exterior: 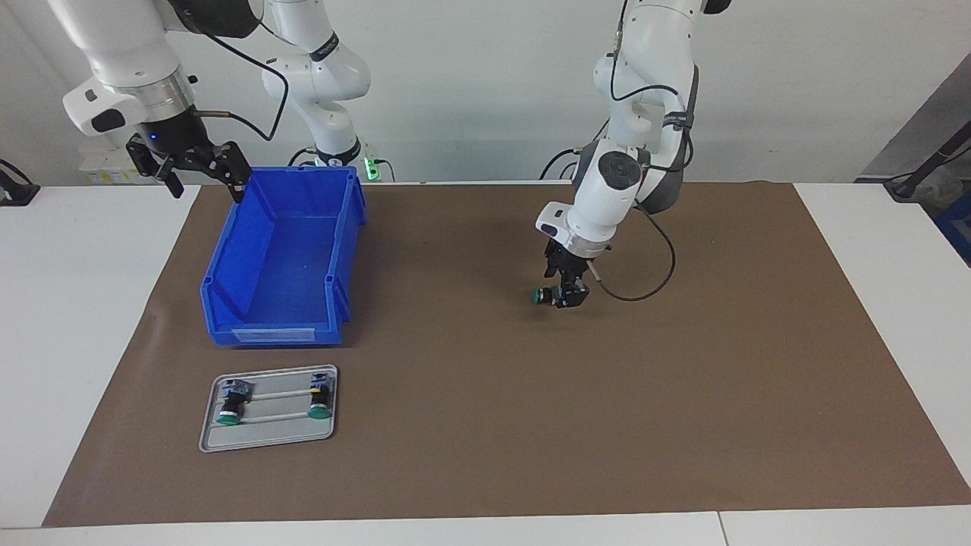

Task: Place and press button with both arms
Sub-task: 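Grasp the button module with the left gripper and lift it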

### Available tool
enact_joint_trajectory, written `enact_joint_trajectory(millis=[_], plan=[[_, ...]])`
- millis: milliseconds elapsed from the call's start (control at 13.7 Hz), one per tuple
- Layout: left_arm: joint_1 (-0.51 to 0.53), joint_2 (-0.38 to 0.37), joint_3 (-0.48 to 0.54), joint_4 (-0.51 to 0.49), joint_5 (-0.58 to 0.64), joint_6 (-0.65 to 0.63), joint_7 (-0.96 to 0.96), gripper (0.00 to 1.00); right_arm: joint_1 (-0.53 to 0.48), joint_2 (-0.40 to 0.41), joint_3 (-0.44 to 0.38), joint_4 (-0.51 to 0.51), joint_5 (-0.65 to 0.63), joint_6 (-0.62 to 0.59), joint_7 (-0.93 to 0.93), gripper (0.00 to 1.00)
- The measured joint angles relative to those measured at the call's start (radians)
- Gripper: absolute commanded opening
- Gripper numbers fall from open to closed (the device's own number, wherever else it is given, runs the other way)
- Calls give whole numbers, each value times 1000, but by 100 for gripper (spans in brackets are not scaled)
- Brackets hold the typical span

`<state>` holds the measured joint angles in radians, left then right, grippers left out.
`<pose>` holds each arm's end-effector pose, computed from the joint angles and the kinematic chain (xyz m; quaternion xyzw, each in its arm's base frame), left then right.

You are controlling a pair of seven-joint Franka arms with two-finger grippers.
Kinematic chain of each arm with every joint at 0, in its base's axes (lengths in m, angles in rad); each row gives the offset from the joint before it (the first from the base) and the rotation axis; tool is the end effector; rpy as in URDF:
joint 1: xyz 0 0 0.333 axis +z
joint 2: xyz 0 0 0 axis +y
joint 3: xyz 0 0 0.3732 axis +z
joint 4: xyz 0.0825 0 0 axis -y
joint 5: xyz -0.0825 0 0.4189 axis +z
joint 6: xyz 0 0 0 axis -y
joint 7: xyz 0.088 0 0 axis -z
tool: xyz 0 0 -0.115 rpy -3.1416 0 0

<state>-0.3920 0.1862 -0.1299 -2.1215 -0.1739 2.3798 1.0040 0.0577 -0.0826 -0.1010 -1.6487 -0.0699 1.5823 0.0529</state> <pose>0.5301 -0.3058 0.3569 0.7619 -0.6425 0.0527 0.0634 0.5589 -0.0349 0.6826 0.9984 -0.0478 0.0080 0.0307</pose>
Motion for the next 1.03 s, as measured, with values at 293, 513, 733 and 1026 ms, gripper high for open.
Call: enact_joint_trajectory(millis=[293, 513, 733, 1026], plan=[[-25, 48, 0, -4, 0, 32, 0, 81, -6, 0, 0, 0, 25, 0, 0, 100], [-25, 56, 1, -6, 0, 44, 2, 81, -3, 0, 0, 0, 45, 0, 0, 100], [-25, 57, 1, -18, 0, 54, 9, 65, -3, 0, 0, 0, 46, 0, 0, 100], [-25, 58, 2, -23, 0, 62, 13, 43, -3, 0, 0, 0, 46, 0, 0, 100]])
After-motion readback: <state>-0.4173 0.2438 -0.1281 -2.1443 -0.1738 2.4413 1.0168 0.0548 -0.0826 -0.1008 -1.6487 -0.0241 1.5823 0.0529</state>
